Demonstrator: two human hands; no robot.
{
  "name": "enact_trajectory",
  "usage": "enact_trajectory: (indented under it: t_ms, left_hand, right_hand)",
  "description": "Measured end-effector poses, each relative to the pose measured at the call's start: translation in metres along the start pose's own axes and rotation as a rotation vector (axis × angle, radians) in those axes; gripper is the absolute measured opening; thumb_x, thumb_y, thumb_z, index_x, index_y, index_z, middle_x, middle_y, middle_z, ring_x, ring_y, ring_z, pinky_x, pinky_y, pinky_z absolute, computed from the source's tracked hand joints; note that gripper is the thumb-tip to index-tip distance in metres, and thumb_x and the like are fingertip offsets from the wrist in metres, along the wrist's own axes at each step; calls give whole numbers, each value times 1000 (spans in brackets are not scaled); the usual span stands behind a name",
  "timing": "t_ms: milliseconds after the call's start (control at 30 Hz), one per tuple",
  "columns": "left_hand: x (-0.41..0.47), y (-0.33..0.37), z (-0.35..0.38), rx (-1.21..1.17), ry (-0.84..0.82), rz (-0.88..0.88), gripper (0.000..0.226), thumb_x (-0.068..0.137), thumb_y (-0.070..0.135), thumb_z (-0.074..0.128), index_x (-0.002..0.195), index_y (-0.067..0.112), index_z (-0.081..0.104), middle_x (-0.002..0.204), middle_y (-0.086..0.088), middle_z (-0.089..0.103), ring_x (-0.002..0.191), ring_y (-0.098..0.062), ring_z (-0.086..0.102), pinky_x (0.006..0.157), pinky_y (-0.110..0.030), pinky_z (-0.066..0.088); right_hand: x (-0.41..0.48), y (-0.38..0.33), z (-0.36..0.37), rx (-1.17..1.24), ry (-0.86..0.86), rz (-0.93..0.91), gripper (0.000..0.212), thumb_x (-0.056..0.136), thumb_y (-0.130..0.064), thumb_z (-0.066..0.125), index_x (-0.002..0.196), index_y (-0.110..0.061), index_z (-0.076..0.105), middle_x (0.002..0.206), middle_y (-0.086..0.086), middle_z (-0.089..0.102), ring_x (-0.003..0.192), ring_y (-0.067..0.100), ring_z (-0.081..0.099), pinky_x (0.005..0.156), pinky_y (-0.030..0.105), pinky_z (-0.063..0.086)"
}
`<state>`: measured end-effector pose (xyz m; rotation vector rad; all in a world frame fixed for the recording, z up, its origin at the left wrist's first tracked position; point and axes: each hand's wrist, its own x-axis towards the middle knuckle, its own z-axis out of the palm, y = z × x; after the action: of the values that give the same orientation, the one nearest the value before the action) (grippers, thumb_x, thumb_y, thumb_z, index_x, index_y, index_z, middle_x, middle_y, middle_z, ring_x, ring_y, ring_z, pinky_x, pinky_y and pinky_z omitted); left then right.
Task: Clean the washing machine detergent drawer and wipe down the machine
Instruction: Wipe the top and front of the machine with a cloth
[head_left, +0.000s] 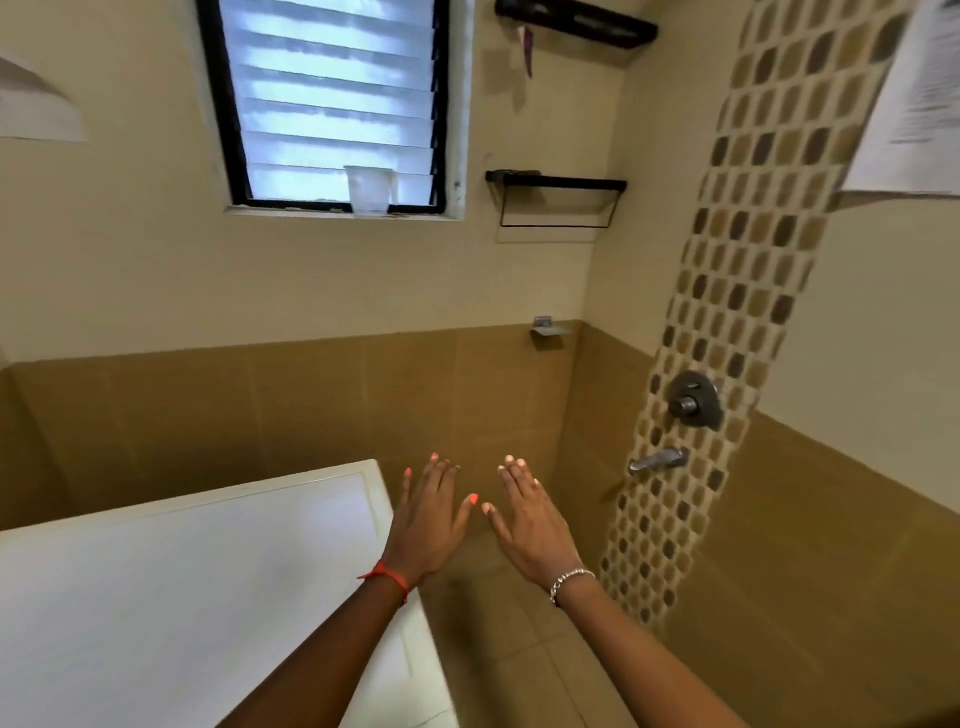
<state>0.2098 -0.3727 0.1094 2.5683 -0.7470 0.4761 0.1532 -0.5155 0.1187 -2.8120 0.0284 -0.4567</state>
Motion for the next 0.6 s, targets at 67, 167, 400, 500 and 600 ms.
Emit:
enact_trajectory:
  t_ms: [67,167,400,500,600]
  left_hand:
    - [29,10,17,-9,-13,42,99,77,70,-10,138,11,41,146,-6,39,143,-18,21,115,-37,4]
    - [76,24,40,-10,-8,67,91,77,64,-4,138,12,39,148,-5,36,144,-16,18,117,-37,5]
    - [196,42,85,-43,16,35,80,83,60,4,138,13,38,149,-4,32,145,-15,14,118,-38,4]
    - [238,43,99,-35,-1,25,62,93,54,23,137,14,37,150,-4,31,145,-16,13,118,-38,4]
    - [273,45,110,-36,-11,16,56,96,48,29,138,13,37,150,-5,30,145,-17,12,118,-39,4]
  right_hand:
    - [15,26,-6,1,16,18,95,70,-61,-5,148,-11,16,158,1,3,145,10,-3,110,16,-8]
    - [45,63,-14,-17,38,48,96,70,-62,-5,148,-10,16,158,1,3,145,10,-3,110,15,-9]
    - [132,144,-26,-38,0,66,98,74,-73,-3,149,-12,13,158,0,-1,144,9,-5,109,15,-9]
    - [166,168,-35,-36,-9,75,83,85,-65,10,149,-12,9,158,0,-5,144,8,-8,109,17,-9]
    - [199,191,-41,-6,-15,76,103,66,-69,-7,149,-12,8,158,-1,-5,139,2,-13,110,18,-8]
